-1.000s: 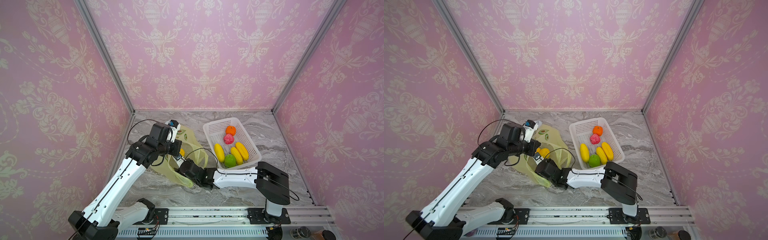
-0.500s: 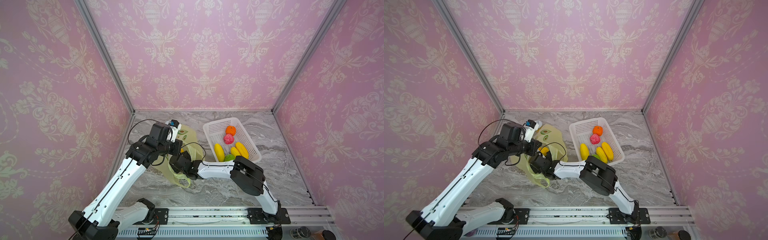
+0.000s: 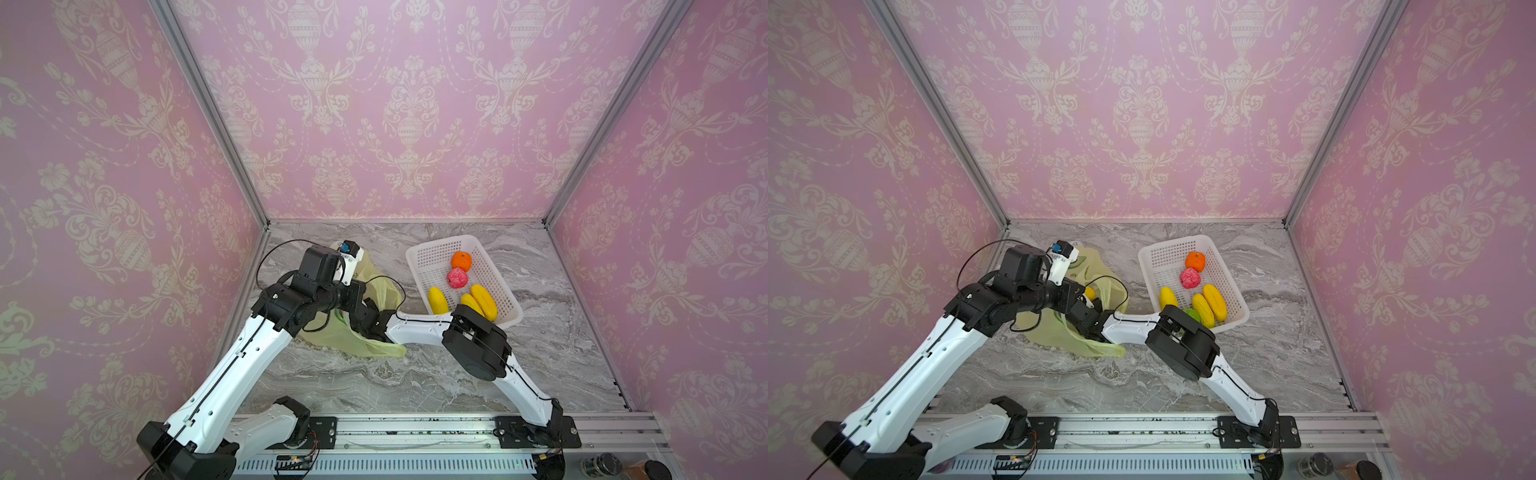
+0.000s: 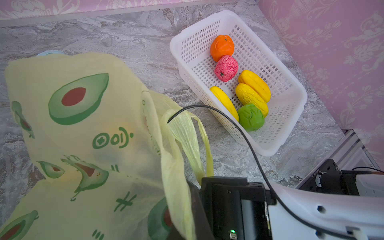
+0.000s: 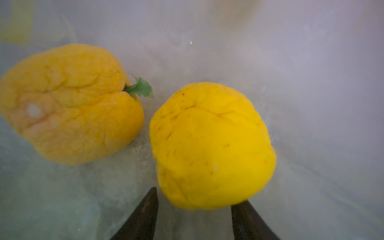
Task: Untie the knot of the plastic bag and take out the fruit
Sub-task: 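Grasp the round yellow fruit inside the bag with the right gripper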
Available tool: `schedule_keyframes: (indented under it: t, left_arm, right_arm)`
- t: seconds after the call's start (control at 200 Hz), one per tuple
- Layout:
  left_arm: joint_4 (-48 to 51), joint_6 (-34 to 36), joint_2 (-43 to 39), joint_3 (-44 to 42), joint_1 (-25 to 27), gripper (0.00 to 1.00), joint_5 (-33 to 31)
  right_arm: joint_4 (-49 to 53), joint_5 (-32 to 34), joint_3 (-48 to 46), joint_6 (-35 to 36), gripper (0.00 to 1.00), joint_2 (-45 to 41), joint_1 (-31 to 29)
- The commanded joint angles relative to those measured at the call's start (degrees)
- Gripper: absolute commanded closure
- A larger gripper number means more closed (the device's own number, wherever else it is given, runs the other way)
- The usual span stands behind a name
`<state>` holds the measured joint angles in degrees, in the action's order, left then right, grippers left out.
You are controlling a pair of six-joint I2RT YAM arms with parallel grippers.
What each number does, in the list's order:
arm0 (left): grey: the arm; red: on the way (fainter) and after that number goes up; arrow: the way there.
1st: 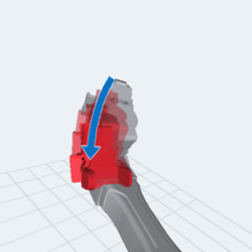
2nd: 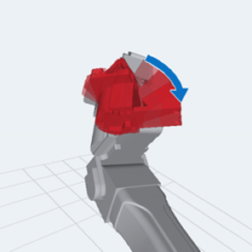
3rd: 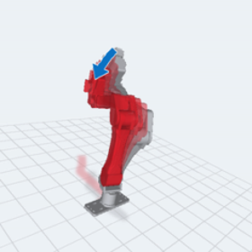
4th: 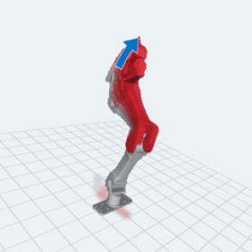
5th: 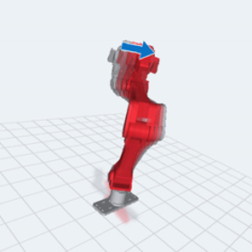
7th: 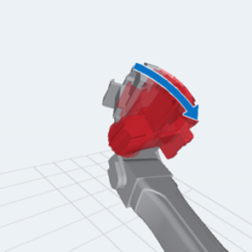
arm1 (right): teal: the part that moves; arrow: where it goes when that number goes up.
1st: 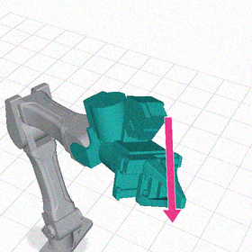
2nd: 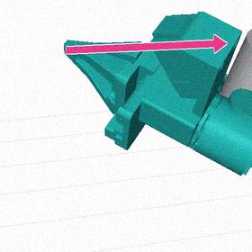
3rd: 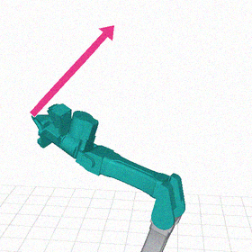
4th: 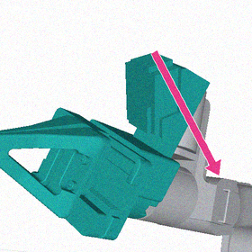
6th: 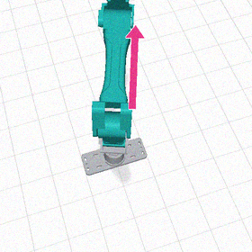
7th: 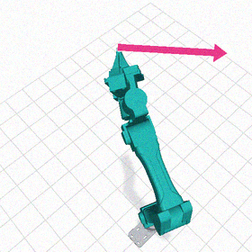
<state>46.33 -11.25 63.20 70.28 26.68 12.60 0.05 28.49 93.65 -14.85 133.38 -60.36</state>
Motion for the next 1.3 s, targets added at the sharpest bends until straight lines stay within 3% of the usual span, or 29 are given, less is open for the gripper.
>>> schedule_keyframes:
  t: [0.0,0.285,0.47,0.771,1.006,1.131,1.296]
  left_arm:
    - [0.6,-0.1,-0.8,-0.2,-0.3,1.0,-1.5]
    - [1.9,0.0,0.2,0.1,-0.4,1.0,-7.0]
    - [2.1,0.0,0.5,0.2,-0.5,1.0,-7.8]
    - [2.2,0.1,0.6,0.1,-0.5,1.0,-8.7]
    - [1.7,0.2,-0.8,0.5,-0.5,1.0,-6.5]
    - [1.1,0.1,-1.2,0.8,-0.5,1.0,-4.7]
    - [1.0,0.1,-0.3,1.2,-0.2,1.0,-1.1]
  right_arm:
    - [-3.2,-0.9,-5.0,0.2,0.51,-5.2,-0.2]
    - [-17.8,-3.4,-24.8,0.5,0.64,-21.9,-1.7]
    - [-21.3,-2.3,-33.5,1.2,0.71,-30.8,-3.9]
    - [-28.2,-5.5,-43.8,4.1,0.7,-43.0,-6.8]
    - [-27.4,-4.3,-41.3,3.0,0.64,-35.9,-7.7]
    - [-25.9,-0.2,-38.5,3.2,0.61,-31.7,-12.3]
    - [-23.7,-0.2,-32.9,3.0,0.54,-27.8,-17.3]
